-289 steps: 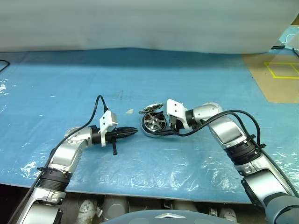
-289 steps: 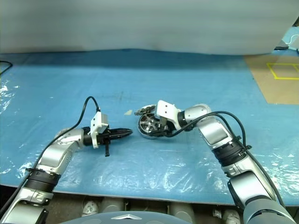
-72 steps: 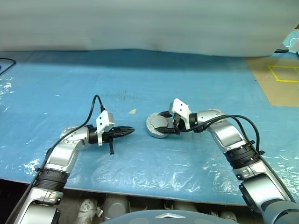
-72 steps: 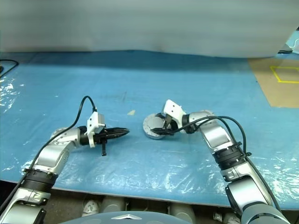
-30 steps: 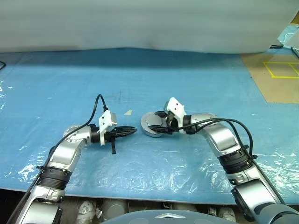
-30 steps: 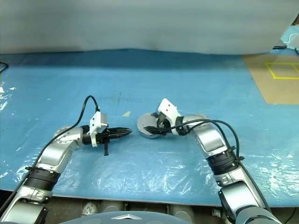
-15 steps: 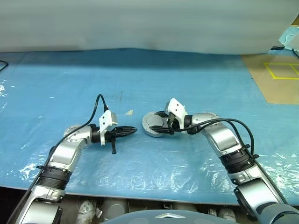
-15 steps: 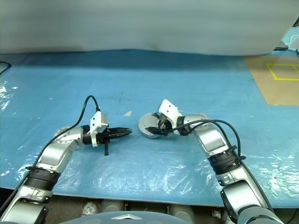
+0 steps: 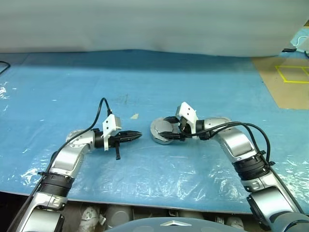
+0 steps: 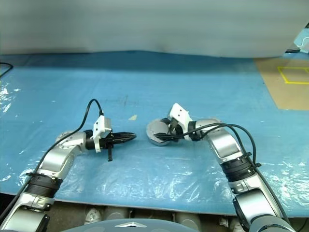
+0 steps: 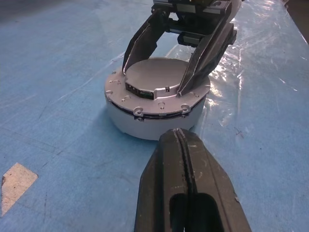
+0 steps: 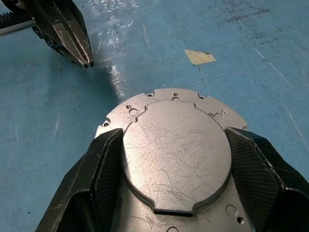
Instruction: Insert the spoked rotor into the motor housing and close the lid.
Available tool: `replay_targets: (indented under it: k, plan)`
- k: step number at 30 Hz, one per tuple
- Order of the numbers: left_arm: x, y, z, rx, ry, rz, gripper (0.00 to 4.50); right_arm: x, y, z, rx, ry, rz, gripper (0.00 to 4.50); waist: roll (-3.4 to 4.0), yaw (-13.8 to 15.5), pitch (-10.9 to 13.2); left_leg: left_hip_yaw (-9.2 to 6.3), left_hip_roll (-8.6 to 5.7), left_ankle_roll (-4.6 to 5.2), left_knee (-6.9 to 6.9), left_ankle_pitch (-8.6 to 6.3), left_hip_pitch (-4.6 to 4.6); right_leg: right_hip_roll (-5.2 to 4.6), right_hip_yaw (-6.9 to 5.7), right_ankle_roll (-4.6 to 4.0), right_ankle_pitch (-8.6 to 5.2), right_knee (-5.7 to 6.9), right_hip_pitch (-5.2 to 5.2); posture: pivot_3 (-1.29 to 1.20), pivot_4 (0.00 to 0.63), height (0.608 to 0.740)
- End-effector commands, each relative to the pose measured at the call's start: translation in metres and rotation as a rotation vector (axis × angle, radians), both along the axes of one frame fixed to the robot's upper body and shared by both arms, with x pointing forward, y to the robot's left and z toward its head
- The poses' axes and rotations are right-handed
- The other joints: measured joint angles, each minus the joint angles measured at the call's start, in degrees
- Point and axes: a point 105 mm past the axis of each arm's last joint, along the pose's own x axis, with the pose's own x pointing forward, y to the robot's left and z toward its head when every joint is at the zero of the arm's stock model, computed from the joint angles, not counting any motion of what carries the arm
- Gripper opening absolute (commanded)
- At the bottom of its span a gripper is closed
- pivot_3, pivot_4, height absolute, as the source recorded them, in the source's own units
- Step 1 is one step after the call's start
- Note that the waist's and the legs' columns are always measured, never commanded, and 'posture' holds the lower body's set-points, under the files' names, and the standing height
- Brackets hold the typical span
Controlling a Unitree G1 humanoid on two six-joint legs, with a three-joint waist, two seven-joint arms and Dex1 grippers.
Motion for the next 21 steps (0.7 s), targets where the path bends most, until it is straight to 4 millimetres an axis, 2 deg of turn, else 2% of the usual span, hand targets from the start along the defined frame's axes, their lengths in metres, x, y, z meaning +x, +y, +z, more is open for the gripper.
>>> replay_targets:
  k: [1,7,13,17,21]
  plan:
    - [0.0,-0.003,0.009,-0.012,-0.038,-0.015,0.0,0.001,-0.009,-0.019,-0.09,0.005,-0.015,2.96,0.0,0.0,0.0,0.0,0.0,0.0,0.0,0.0,0.01,0.0,0.0,0.0,0.0,0.0,0.0,0.0,0.15,0.74]
    - [0.0,-0.004,0.01,-0.013,-0.039,-0.014,0.0,-0.003,-0.014,-0.026,-0.109,0.027,-0.004,2.96,0.0,0.1,0.0,0.0,0.02,0.01,0.13,0.0,0.08,-0.04,0.04,0.0,0.0,0.07,0.09,0.0,0.15,0.74]
    - [0.001,-0.004,0.01,-0.015,-0.04,-0.012,0.0,0.005,-0.02,-0.036,-0.15,0.043,-0.059,2.96,0.0,0.0,0.0,0.0,0.02,0.01,0.17,0.0,0.12,-0.02,0.04,-0.01,0.0,0.11,0.13,0.0,0.15,0.74]
    - [0.001,-0.004,0.011,-0.016,-0.04,-0.012,0.0,0.0,-0.037,-0.054,-0.242,0.097,-0.062,2.96,0.02,0.1,0.0,0.0,0.02,0.02,0.23,-0.01,0.36,-0.05,0.06,-0.02,0.0,0.23,0.34,0.0,0.15,0.74]
    - [-0.001,-0.004,0.01,-0.017,-0.038,-0.012,0.0,0.003,-0.045,-0.056,-0.238,0.136,-0.112,2.96,0.03,0.6,0.0,0.0,0.0,0.11,0.2,-0.07,0.94,-0.2,0.07,0.01,-0.02,0.06,0.96,0.0,0.15,0.74]
